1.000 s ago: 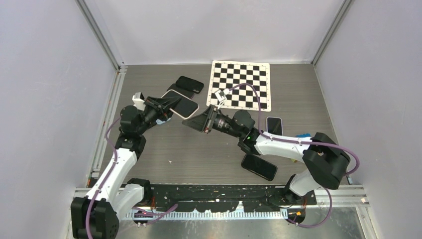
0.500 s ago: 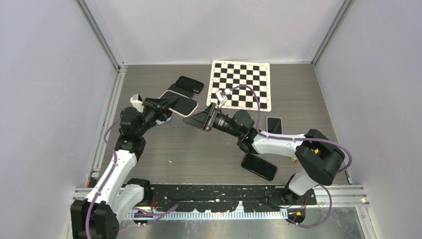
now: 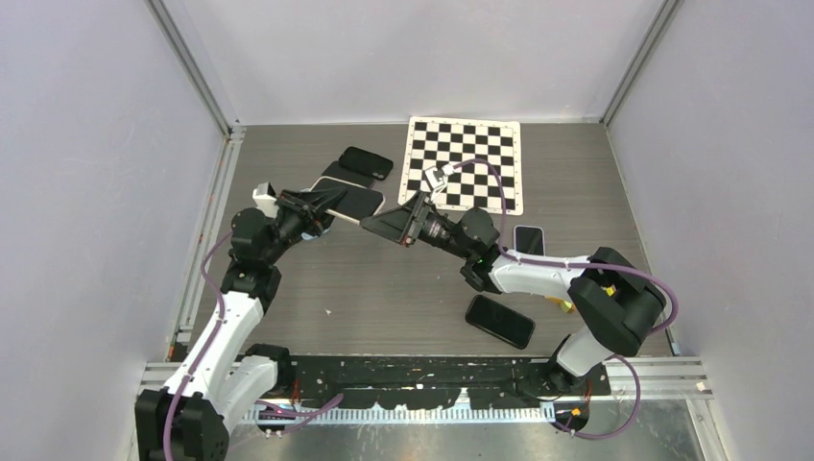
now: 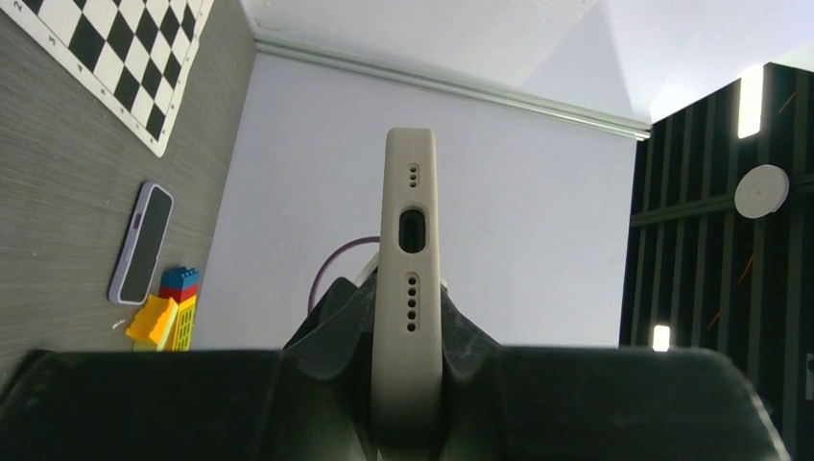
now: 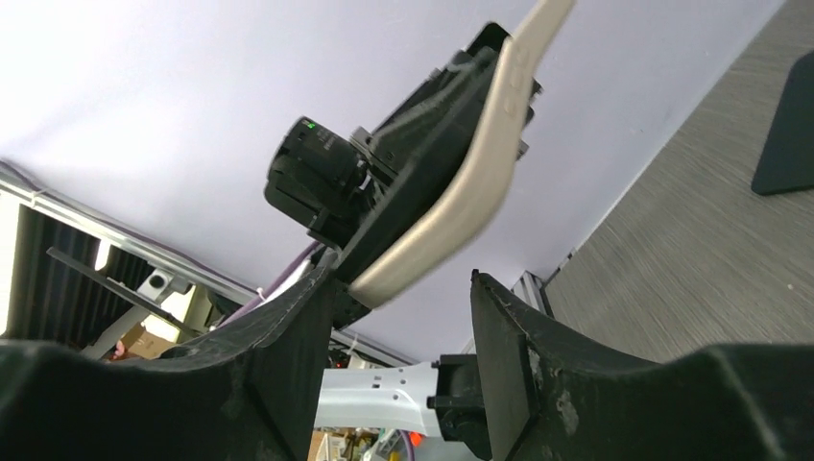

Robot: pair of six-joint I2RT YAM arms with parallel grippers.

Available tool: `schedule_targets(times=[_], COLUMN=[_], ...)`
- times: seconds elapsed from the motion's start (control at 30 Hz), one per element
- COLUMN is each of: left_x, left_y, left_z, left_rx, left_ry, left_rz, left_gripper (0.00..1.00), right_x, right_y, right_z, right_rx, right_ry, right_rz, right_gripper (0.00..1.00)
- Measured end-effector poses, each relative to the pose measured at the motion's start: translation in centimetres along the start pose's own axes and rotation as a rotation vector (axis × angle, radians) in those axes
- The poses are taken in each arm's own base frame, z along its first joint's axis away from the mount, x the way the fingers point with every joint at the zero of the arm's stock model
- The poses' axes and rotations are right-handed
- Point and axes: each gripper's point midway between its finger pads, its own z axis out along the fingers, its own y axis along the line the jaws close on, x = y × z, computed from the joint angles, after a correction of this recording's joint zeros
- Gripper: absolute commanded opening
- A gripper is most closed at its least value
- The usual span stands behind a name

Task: Take the phone out of the phone case
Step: Remove the phone case from the phone.

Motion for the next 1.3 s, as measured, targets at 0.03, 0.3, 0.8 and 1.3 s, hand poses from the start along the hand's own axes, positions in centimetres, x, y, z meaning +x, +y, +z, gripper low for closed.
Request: schedule_targets(times=[0.03,0.3,0.8,1.3], left_x=[0.1,0.4,0.2,-0.3], left_y=[0.0,0.9,1.5,2.4], left_z=[0.0,-0.2,-0.4,-0.8], left_rx=[-0.001,-0.02,-0.039,-0.076], left_ry=[0.004,0.017,0.006,-0.036], left_rz=[0.0,-0.025,-0.044,-0.062], left_gripper=[0.0,0.0,0.0,0.0], right_x=[-0.2,-0.8,0.1,0.2], right_y=[0.3,1.1,-0.5,-1.0], right_z=[0.0,-0.2,-0.4,-0.4], right_rx=[-0.016,-0.057,-0.045,-0.06], right_ry=[-0.006,-0.026,-0.004,-0.008], right_rz=[-0.005,-0.026,-0.064,-0.146], right_gripper=[0.6,0.49,0.63,0.53])
